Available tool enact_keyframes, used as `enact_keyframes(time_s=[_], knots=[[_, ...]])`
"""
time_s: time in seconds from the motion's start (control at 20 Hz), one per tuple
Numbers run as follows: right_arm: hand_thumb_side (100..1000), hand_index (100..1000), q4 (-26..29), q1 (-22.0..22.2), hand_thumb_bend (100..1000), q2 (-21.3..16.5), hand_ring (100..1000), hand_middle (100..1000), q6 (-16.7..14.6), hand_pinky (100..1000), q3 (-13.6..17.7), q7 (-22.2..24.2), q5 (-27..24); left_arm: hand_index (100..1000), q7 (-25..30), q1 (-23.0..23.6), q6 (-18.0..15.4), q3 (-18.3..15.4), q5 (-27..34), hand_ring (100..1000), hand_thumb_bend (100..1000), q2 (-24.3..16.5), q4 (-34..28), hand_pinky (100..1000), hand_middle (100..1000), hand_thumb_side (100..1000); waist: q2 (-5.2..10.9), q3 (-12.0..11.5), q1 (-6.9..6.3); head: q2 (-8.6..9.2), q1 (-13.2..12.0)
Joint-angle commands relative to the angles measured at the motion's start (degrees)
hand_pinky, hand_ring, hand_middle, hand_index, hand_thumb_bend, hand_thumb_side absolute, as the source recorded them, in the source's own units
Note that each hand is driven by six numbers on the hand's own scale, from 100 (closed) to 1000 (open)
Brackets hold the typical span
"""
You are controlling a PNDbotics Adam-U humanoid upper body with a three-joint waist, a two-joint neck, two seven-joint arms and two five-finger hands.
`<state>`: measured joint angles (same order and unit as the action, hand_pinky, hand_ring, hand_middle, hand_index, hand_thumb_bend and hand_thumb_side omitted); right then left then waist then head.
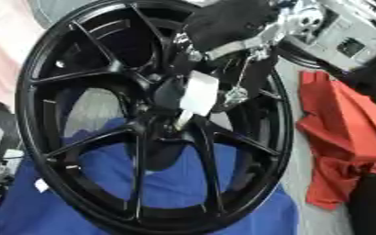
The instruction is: Pull the pin out of the wheel hub.
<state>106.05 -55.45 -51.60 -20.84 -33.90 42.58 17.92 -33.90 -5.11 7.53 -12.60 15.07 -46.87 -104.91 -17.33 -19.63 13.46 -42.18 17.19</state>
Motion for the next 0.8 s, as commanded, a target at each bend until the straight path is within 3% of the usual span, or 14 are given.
enact_keyframes(time_s=[0.05,0.35,0.8], knots=[[100,567,0.87,-0.79,333,-1.24,698,523,0.06,782,1.03,-0.48,-0.88,799,0.05,-0.11,-0.15,-0.83,0.32,790,391,-1.22,-0.75,862,709,816,0.72,0.12,-0.83,0.37,-0.08],[100,522,0.92,-0.56,251,-1.45,640,477,0.4,758,1.45,-2.75,-1.72,796,-0.01,0.06,-0.18,-0.91,0.41,787,388,-1.18,-0.88,863,706,817,0.66,0.14,-0.82,0.33,-0.05],[100,494,1.41,-0.59,276,-1.57,628,448,0.7,749,2.13,-5.9,-2.22,795,-0.21,0.18,-0.23,-0.97,0.43,787,385,-1.21,-1.05,864,704,818,0.72,0.3,-0.95,0.18,-0.09]])
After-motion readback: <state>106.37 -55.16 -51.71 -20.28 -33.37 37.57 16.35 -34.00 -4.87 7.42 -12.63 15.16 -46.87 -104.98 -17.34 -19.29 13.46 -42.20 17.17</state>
